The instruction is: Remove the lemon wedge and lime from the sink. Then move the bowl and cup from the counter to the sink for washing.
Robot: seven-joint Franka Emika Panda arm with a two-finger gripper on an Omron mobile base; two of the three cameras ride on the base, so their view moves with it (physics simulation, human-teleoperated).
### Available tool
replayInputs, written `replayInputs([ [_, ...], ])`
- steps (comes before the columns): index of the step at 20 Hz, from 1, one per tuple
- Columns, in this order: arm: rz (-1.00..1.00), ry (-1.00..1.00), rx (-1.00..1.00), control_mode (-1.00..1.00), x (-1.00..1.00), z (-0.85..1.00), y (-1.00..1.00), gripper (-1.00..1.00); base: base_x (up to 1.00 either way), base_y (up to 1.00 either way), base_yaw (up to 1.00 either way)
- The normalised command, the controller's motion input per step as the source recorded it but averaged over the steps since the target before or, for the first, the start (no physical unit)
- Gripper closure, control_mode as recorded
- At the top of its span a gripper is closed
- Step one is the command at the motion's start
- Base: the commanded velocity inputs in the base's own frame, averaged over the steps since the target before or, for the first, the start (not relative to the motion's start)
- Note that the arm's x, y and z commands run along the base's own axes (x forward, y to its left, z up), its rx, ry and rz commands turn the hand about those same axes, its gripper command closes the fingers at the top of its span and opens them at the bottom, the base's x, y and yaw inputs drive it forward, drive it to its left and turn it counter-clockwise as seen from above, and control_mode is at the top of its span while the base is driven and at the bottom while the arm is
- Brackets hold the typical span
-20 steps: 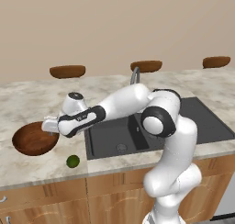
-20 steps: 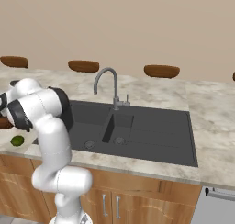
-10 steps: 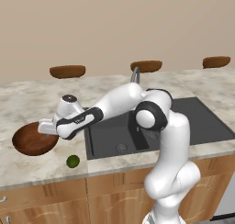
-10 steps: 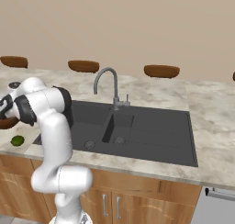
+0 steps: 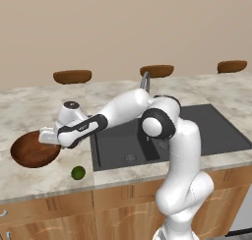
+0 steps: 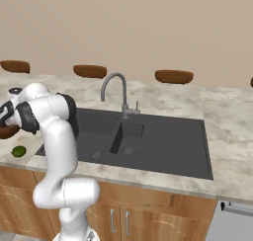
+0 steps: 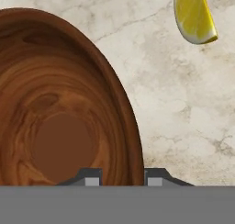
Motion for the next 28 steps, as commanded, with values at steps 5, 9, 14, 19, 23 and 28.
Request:
replayInputs([
  [5, -0.02, 0.13, 0.03, -1.0, 0.0, 0.1, 0.01, 1.0, 0.0, 0.0, 0.0],
  [9, 0.0, 0.07, 0.01, -1.0, 0.0, 0.33, -0.02, 1.0, 0.0, 0.0, 0.0],
  [14, -0.03, 0.0, 0.0, -1.0, -0.05, 0.42, -0.18, 1.0, 0.0, 0.0, 0.0],
  [19, -0.07, 0.0, 0.0, -1.0, -0.16, 0.43, -0.25, 1.0, 0.0, 0.0, 0.0],
  [23, -0.11, 0.0, 0.0, -1.0, -0.14, 0.4, -0.32, 1.0, 0.0, 0.0, 0.0],
  [28, -0.15, 0.03, 0.0, -1.0, -0.14, 0.31, -0.43, 1.0, 0.0, 0.0, 0.0],
])
